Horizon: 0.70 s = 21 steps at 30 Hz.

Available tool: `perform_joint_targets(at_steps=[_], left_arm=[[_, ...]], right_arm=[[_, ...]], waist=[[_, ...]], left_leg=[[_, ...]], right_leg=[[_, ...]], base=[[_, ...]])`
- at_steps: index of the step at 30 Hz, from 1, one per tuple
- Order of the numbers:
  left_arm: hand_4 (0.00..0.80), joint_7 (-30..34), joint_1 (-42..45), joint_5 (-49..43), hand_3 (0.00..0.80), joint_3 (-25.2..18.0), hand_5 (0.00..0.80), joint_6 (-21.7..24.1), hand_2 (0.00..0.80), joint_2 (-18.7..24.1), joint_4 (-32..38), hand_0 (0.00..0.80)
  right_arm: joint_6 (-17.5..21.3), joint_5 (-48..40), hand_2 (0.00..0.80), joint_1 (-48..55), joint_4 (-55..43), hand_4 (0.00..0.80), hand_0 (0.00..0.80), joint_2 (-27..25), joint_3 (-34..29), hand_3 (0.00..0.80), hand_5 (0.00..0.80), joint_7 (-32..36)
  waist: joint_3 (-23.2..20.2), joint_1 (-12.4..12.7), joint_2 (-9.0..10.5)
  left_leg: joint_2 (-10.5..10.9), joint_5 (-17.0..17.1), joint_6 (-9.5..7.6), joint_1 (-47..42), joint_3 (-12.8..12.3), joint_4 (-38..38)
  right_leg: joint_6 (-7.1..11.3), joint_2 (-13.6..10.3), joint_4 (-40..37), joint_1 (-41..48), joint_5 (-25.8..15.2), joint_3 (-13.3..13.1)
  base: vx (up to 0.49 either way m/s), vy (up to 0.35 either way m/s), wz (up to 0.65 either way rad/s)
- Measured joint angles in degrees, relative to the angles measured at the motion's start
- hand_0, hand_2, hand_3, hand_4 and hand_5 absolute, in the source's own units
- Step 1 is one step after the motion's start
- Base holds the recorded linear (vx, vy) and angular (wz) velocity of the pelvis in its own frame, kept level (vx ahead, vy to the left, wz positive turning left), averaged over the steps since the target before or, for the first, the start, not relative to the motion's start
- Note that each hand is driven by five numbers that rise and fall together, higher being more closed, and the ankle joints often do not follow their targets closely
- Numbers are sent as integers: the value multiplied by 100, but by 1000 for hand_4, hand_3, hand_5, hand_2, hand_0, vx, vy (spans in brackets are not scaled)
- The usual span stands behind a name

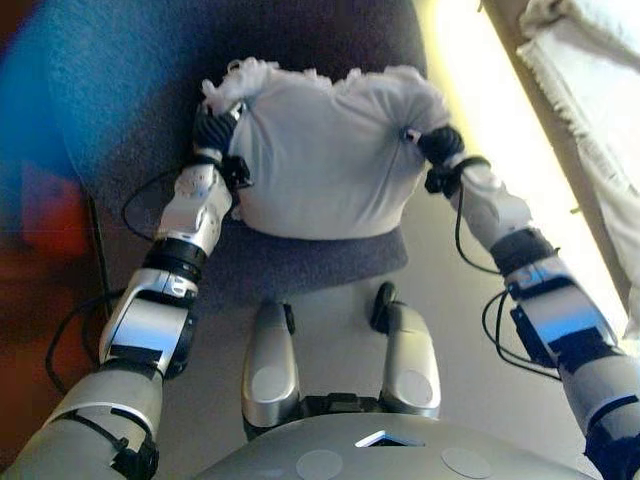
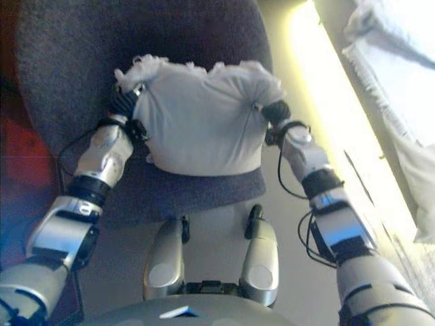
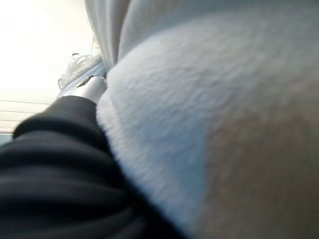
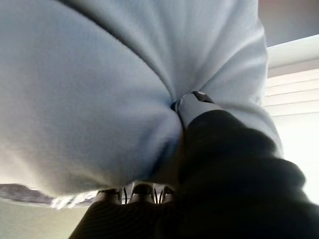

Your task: Pick up the cushion and take it to the sofa

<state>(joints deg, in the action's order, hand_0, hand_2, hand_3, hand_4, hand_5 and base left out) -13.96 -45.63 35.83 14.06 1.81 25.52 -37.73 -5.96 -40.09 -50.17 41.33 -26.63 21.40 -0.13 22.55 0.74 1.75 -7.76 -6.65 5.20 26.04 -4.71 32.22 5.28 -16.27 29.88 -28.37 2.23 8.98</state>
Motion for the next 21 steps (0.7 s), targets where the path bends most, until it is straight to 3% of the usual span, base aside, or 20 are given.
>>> perform_joint_targets(at_steps=[12,21], left_arm=[[800,-419,-776,208,800,112,800,3,800,117,-407,800],[800,-600,-1566,232,800,730,800,3,800,558,-476,800]], right_arm=[[92,-352,800,-440,98,800,800,-51,187,800,800,92],[89,-620,800,-519,61,800,800,-53,220,800,800,151]], waist=[[217,-160,33],[217,-195,31]], left_leg=[[60,-62,8,62,-3,115],[53,-73,7,22,-75,109]], right_leg=[[-64,-84,317,-149,113,-46],[-28,-99,300,-164,108,-97]], base=[[-1,-2,2],[6,15,-4]])
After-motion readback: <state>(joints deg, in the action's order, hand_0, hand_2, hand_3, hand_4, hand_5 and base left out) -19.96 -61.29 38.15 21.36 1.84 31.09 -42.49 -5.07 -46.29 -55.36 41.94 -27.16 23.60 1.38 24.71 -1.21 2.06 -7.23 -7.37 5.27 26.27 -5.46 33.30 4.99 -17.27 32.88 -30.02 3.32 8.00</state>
